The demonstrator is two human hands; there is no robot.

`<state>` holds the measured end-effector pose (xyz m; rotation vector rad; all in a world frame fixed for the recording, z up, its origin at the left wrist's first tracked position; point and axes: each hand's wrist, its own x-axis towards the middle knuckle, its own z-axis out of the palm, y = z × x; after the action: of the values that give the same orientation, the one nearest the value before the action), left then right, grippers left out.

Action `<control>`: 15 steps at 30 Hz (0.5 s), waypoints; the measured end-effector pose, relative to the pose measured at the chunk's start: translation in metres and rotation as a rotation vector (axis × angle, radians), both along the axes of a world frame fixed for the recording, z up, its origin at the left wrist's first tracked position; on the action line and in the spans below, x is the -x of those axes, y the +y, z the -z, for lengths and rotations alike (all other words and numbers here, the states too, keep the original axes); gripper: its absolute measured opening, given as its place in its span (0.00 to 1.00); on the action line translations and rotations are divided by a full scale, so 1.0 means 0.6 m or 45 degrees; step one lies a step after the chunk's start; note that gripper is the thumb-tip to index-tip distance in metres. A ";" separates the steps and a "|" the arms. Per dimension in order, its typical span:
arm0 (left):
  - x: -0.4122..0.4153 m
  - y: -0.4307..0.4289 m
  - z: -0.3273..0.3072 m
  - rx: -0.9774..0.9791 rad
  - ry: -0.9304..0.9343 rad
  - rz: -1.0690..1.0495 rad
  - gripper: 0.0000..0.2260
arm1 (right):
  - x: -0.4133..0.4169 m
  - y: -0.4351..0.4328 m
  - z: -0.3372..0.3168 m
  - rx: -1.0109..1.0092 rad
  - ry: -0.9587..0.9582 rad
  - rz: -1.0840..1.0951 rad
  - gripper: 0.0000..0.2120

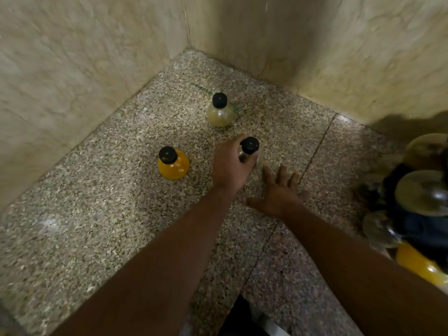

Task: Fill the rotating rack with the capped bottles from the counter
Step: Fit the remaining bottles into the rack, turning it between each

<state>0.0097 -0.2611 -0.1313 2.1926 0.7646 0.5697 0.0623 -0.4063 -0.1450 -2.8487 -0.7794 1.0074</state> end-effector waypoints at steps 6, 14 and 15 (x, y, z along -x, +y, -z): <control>0.010 -0.046 -0.032 -0.042 -0.050 0.008 0.24 | 0.016 -0.046 -0.027 -0.435 -0.150 0.237 0.37; 0.014 -0.154 -0.080 -0.099 -0.078 0.154 0.23 | 0.036 -0.149 -0.096 -0.868 -0.149 0.724 0.19; 0.013 -0.176 -0.089 -0.104 -0.082 0.183 0.23 | 0.040 -0.171 -0.105 -0.921 -0.172 0.789 0.17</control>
<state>0.0017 -0.3668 -0.0782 2.2706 0.5531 0.6046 0.0385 -0.5087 -0.0820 -2.2721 -0.1570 0.3456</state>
